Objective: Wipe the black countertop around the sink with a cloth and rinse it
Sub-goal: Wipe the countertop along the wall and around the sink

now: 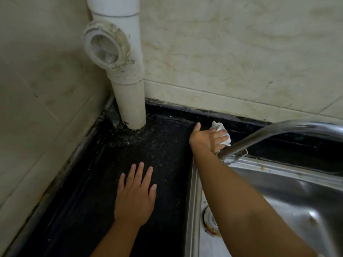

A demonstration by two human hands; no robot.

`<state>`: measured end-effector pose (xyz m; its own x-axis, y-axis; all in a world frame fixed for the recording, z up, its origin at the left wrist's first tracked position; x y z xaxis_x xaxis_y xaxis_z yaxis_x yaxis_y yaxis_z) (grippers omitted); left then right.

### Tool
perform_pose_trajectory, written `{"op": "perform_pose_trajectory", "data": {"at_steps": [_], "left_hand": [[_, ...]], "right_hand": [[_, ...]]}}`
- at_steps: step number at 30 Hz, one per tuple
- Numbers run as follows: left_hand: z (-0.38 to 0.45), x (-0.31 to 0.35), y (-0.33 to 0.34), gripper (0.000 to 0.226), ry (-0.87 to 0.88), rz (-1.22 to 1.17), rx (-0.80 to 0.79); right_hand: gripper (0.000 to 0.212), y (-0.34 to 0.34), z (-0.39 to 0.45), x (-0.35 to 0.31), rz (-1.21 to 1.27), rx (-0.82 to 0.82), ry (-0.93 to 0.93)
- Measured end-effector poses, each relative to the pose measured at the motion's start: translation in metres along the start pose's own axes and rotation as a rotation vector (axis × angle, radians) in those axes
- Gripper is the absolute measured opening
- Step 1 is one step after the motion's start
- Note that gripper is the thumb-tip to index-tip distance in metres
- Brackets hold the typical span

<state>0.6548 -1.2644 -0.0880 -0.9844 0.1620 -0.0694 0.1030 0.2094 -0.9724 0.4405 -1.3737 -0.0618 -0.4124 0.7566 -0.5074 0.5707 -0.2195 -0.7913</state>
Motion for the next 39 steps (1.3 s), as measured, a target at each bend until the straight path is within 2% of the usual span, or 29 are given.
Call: {"op": "perform_pose_trajectory", "data": {"at_steps": [3,5,10,15,18,21,23,25,27,29,34,37,39], "left_hand": [[0.000,0.000,-0.002,0.067,-0.005,0.000,0.014],[0.000,0.000,-0.004,0.055,0.004,-0.003,0.037],[0.001,0.001,-0.007,0.050,0.011,0.022,0.069],[0.002,0.002,-0.007,0.050,0.015,0.015,0.063],[0.000,0.000,-0.006,0.054,0.011,-0.017,0.088],[0.001,-0.001,-0.005,0.074,0.013,-0.041,0.111],[0.002,-0.001,-0.007,0.073,-0.001,-0.044,0.099],[0.002,-0.001,-0.012,0.071,-0.006,-0.030,0.107],[0.001,0.000,-0.008,0.082,0.015,-0.025,0.114],[0.001,-0.001,-0.006,0.086,0.003,-0.093,0.109],[-0.001,-0.002,-0.006,0.087,0.005,-0.119,0.125],[-0.002,-0.002,-0.012,0.077,-0.015,-0.149,0.162],[-0.008,-0.002,-0.021,0.063,-0.029,-0.163,0.220]], "right_hand": [[0.078,0.002,-0.001,-0.001,0.022,0.010,-0.010],[0.077,0.003,-0.003,0.000,-0.002,0.020,-0.030],[0.073,0.018,-0.020,-0.006,-0.035,-0.046,-0.105],[0.077,0.033,-0.027,-0.017,-0.230,-0.147,-0.237],[0.084,0.011,-0.005,-0.007,-0.214,-0.084,-0.075],[0.092,-0.016,0.017,-0.001,-0.274,0.016,0.089],[0.094,-0.017,0.020,0.001,-0.220,0.035,0.149],[0.091,-0.007,0.017,0.002,-0.126,0.061,0.122],[0.083,0.002,0.012,0.000,-0.110,0.078,0.023],[0.070,0.009,0.000,-0.004,-0.142,0.024,-0.134],[0.053,0.033,-0.046,-0.011,-0.235,-0.112,-0.661],[0.048,0.042,-0.092,-0.002,-0.192,-0.196,-0.962],[0.047,0.042,-0.120,0.019,-0.192,-0.289,-1.039]]}}
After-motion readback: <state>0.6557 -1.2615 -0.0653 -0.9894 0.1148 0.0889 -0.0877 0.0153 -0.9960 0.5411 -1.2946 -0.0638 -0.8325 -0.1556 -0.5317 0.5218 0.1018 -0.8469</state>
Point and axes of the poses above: each hand's wrist, its own z-axis towards the middle knuckle, its own y-axis out of the palm, x = y × z, the point moved 7 cm from there along z, towards the middle knuckle, and after that the axes turned 11 degrees about z, right-handed, at the moved point
